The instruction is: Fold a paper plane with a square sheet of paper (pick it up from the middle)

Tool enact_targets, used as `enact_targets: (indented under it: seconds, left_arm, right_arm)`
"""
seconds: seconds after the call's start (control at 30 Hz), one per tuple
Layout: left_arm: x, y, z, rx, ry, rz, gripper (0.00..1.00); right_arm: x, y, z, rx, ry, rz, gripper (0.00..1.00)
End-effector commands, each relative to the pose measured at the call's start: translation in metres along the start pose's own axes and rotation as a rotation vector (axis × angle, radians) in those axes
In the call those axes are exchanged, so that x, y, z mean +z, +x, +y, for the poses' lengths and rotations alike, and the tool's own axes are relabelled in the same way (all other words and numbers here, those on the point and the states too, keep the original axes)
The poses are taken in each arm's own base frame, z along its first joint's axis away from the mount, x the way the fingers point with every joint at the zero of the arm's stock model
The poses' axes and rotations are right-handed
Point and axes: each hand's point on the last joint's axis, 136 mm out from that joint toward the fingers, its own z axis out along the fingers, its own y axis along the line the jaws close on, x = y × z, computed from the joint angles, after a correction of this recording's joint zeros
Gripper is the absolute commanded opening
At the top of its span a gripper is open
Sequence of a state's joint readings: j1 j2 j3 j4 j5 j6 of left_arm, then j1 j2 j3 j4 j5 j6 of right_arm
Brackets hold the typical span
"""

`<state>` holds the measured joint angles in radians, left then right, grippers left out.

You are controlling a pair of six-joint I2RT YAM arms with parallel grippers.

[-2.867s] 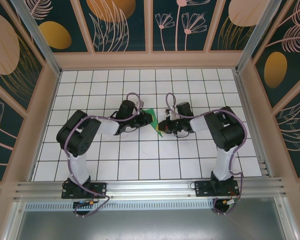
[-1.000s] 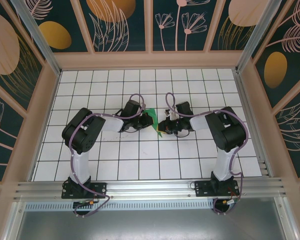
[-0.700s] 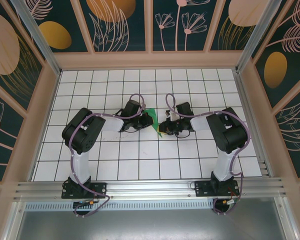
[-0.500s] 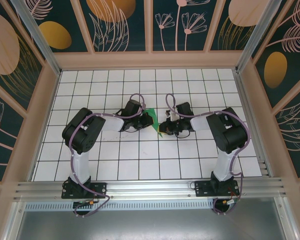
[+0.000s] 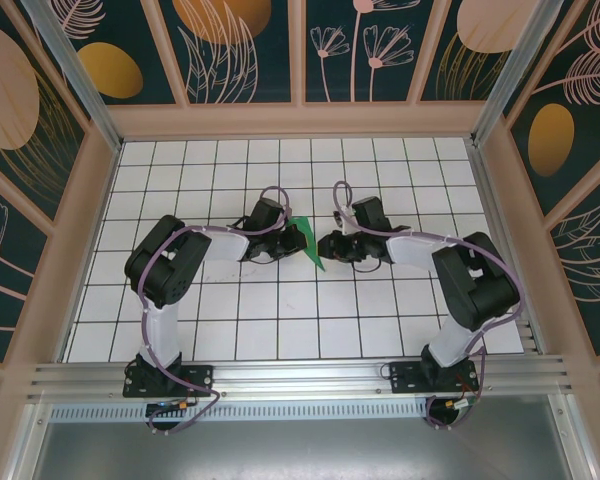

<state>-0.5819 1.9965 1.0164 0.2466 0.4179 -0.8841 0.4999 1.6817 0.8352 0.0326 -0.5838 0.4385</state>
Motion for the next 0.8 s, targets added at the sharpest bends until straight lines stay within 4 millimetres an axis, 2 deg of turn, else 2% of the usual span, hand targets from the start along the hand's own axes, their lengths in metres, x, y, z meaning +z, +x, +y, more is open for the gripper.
enact_targets:
  seconds: [0.0, 0.07, 0.23, 0.57, 0.77]
  left_arm:
    - [0.011, 0.003, 0.056, -0.052, -0.193, -0.019, 0.11]
    - [0.011, 0.002, 0.057, -0.054, -0.201, -0.019, 0.12]
    - [0.011, 0.001, 0.058, -0.055, -0.213, -0.019, 0.12]
    - [0.011, -0.001, 0.062, -0.054, -0.243, -0.024, 0.13]
    - [0.011, -0.002, 0.063, -0.054, -0.251, -0.025, 0.13]
  right_arm:
    - [0.006, 0.0, 0.002, -0.067, 0.071, 0.018, 0.25]
    - [0.017, 0.007, 0.005, -0.076, 0.074, 0.055, 0.21]
    - [0.029, 0.015, 0.004, -0.102, 0.107, 0.103, 0.17]
    - [0.034, 0.022, -0.022, -0.089, 0.228, 0.13, 0.14]
    - [0.035, 0.024, -0.025, -0.084, 0.233, 0.14, 0.13]
